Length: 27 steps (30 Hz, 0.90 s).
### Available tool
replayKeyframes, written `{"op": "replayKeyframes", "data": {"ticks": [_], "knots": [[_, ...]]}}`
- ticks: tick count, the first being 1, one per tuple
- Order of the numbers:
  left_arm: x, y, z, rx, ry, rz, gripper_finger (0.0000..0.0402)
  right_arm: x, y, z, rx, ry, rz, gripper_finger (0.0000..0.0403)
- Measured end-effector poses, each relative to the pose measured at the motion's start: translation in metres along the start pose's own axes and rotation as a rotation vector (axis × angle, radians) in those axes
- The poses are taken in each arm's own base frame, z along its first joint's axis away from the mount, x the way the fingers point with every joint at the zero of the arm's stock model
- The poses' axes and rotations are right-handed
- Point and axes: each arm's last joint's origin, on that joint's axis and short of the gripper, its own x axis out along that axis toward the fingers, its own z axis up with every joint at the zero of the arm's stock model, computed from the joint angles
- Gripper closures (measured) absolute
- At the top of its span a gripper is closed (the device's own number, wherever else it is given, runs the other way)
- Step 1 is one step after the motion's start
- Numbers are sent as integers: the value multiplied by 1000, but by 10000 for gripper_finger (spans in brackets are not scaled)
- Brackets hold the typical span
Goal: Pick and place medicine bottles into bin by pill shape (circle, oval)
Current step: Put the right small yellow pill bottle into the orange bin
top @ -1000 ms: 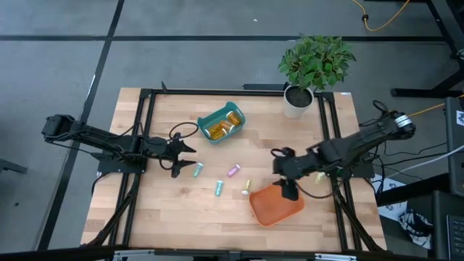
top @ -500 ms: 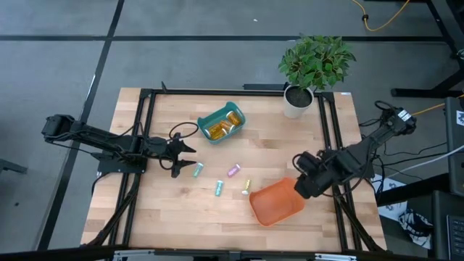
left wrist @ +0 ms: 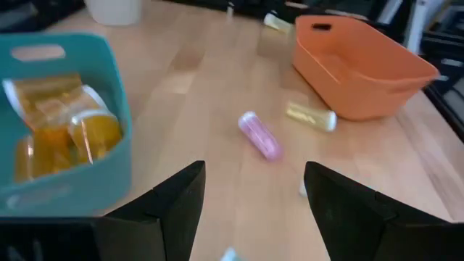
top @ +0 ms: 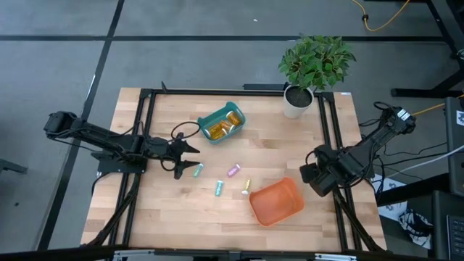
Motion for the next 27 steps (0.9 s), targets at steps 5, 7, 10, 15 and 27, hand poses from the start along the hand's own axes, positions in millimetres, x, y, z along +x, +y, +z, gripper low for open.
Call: {"op": "replayKeyframes", "data": {"ticks": [5, 7, 10, 15, 27], "knots": [[8, -8, 12, 15, -6, 51, 172, 34, -11, -8, 92, 96, -175, 203], [11, -9, 11, 22, 11, 50, 172, 51, -12, -14, 107, 149, -193, 203], [15, -10, 8, 31, 36, 52, 172, 73, -9, -20, 110, 198, -132, 203], [17, -10, 4, 37, 73, 60, 172, 97, -16, -21, 137, 223, -163, 203], [17, -11, 4, 37, 75, 54, 173, 130, -25, -19, 290, 230, -162, 203]]}}
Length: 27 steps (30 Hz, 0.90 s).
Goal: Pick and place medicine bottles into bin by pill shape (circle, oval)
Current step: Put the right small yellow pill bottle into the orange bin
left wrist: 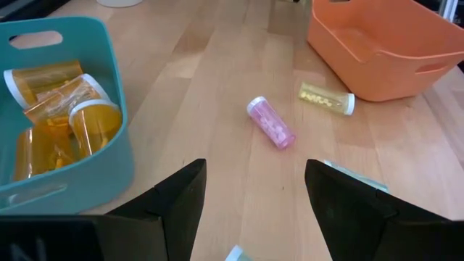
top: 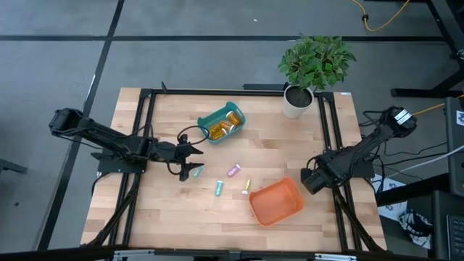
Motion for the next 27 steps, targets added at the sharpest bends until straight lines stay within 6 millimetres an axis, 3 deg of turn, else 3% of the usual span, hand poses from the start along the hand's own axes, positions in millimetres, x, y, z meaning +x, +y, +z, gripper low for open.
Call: {"op": "replayKeyframes", "data": {"ticks": [5, 12, 23, 27], "knots": [[0, 0, 0, -1, 0, 0, 172, 14, -2, 5, 14, 25, -1, 203], [0, 0, 0, -1, 1, 1, 172, 10, 0, 3, -37, 20, 8, 208], [0, 0, 0, 1, 1, 1, 172, 8, 1, 3, -36, 8, 24, 301], [0, 0, 0, 2, 1, 1, 172, 7, 1, 3, -60, 8, 12, 316]]}}
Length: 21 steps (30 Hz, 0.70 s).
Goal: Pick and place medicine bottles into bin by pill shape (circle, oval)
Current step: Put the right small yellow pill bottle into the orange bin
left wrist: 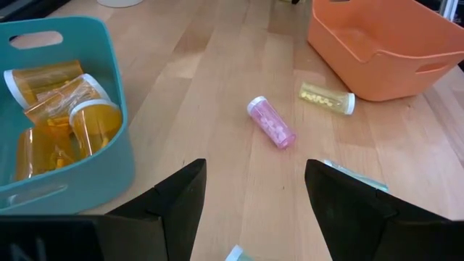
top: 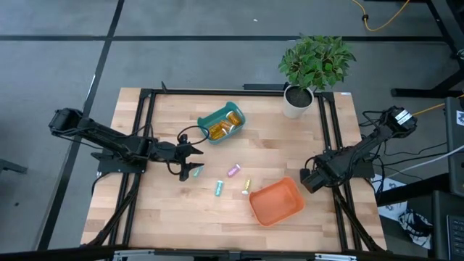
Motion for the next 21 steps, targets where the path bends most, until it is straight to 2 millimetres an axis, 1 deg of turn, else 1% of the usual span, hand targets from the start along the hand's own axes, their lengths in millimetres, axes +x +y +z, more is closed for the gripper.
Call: {"op": "replayKeyframes", "data": {"ticks": [2, 5, 8, 12, 14, 16, 19, 21], "knots": [[0, 0, 0, 0, 0, 0, 172, -6, 1, -2, -34, 11, -11, 316], [0, 0, 0, 0, 0, 0, 172, -23, 8, -7, -94, 11, 25, 311], [0, 0, 0, 0, 0, 0, 172, -47, 11, -9, -156, -56, 43, 311], [0, 0, 0, 53, 0, 1, 172, -85, 14, -8, -215, -216, 105, 311], [0, 0, 0, 82, 0, 1, 172, -103, 18, -8, -249, -304, 184, 310], [0, 0, 0, 85, 0, 1, 172, -117, 24, -10, -339, -385, 286, 310], [0, 0, 0, 86, 0, 1, 172, -133, 41, -21, -525, -435, 485, 309], [0, 0, 0, 86, 0, 1, 172, -140, 54, -31, -674, -448, 626, 309]]}}
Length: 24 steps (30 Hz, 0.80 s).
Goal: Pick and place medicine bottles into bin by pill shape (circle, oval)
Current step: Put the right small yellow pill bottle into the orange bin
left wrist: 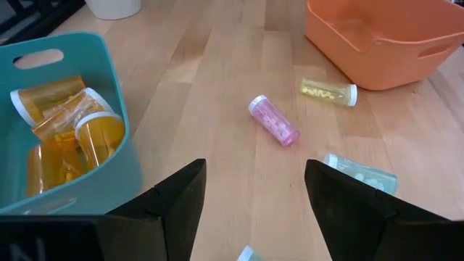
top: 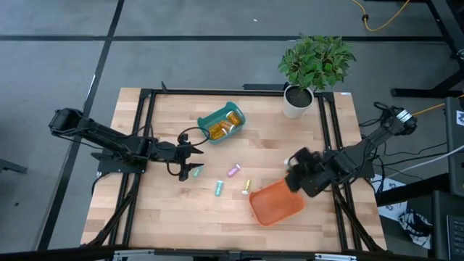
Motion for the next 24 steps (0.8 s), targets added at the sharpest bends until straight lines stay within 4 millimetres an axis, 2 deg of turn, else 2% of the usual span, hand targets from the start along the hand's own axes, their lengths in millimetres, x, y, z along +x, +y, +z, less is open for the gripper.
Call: {"op": "replayKeyframes", "data": {"ticks": [3, 7, 15, 24], "knots": [[0, 0, 0, 0, 0, 0, 172, 4, 21, 1, -176, -47, 192, 309], [0, 0, 0, 0, 0, 0, 172, 11, 35, -1, -301, -76, 278, 309], [0, 0, 0, 0, 0, 0, 172, 23, 39, -9, -363, 26, 286, 284], [0, 0, 0, 0, 0, 0, 172, 28, 41, -12, -450, 35, 287, 273]]}}
